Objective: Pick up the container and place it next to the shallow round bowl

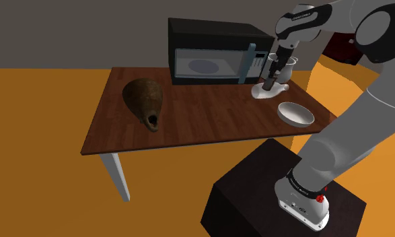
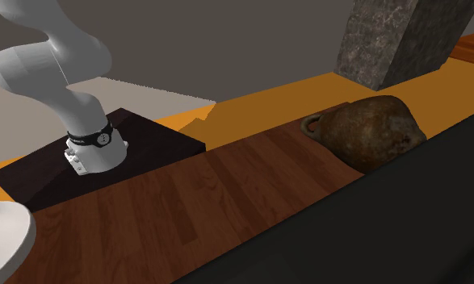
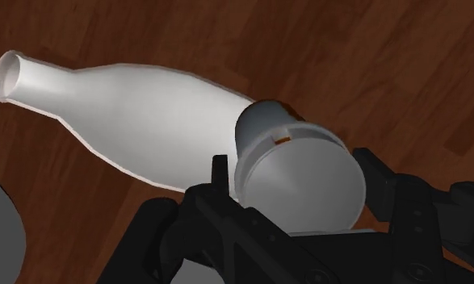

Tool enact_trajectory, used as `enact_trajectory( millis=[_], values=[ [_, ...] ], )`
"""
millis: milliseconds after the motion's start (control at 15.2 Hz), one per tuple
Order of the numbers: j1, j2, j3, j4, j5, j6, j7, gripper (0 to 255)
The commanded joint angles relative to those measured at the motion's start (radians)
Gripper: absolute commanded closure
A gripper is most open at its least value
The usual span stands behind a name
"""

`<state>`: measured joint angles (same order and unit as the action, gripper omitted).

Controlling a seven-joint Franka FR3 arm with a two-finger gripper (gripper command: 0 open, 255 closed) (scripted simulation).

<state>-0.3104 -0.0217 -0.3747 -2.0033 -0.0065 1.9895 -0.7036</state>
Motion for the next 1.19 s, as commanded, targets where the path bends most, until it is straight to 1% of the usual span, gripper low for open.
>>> enact_trajectory(
  millis=[0,924,1122],
  values=[
    [0.000,0.007,0.000,-0.025,0.002,0.029,-0.001,255],
    [-0.004,0.086,-0.002,-0.135,0.038,0.212,-0.026,255],
    [-0.004,0.086,-0.002,-0.135,0.038,0.212,-0.026,255]
  ],
)
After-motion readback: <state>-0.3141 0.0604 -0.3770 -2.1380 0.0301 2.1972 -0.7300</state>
